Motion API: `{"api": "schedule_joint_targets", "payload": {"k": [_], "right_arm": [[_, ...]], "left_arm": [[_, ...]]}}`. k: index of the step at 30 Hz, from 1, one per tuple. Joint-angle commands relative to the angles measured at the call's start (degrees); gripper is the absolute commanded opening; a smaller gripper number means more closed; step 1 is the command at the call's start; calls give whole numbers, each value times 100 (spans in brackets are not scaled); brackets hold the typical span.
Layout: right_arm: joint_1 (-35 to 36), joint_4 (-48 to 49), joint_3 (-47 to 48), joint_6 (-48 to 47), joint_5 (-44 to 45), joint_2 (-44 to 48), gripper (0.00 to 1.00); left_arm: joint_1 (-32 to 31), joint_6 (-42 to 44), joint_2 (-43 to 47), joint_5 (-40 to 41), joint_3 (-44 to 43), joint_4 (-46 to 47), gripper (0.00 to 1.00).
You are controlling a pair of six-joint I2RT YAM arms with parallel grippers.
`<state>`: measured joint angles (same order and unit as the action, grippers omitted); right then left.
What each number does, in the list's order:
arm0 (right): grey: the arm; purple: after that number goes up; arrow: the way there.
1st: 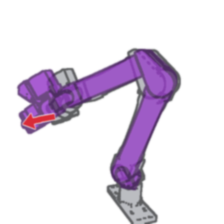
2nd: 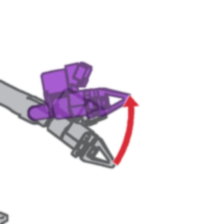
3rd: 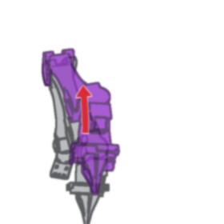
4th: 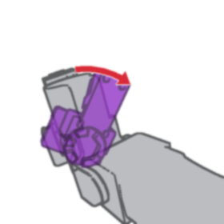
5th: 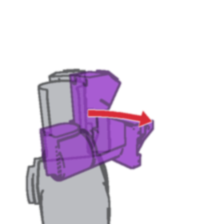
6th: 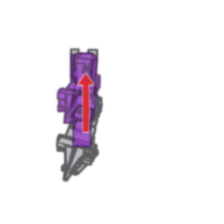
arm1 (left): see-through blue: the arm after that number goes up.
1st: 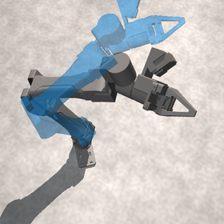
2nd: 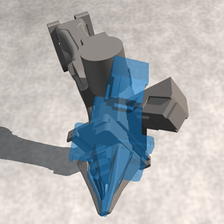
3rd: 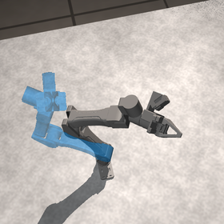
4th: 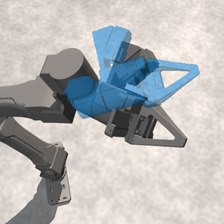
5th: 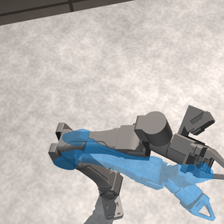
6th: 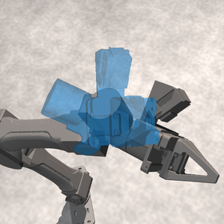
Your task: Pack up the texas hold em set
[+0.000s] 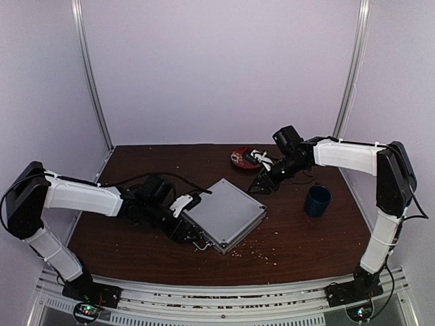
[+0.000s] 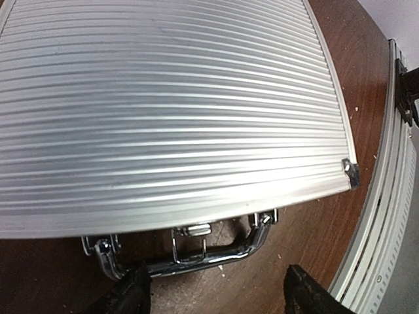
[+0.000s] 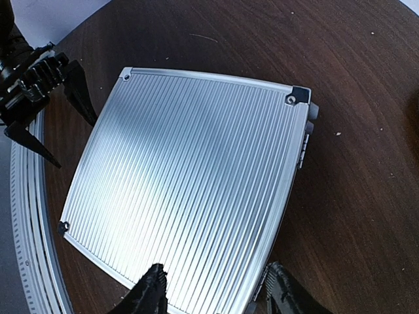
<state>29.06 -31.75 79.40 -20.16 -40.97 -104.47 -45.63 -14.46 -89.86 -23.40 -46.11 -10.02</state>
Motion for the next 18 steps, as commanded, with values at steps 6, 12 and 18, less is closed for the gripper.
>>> {"api": "schedule_joint_targets", "payload": {"k": [6,12,18], "right_arm": [[31,255,-292,-3,-172,79,51],[30,187,-260,-56,-333,66,51],[63,132,-271,-107,-483,73,50]], "left_arm": [[-43,-29,-518,-152,-474,255,71],[-76,-46,-699,-150,-511,230,71],[-117,-53,-805,-168,-496,220,70]]}}
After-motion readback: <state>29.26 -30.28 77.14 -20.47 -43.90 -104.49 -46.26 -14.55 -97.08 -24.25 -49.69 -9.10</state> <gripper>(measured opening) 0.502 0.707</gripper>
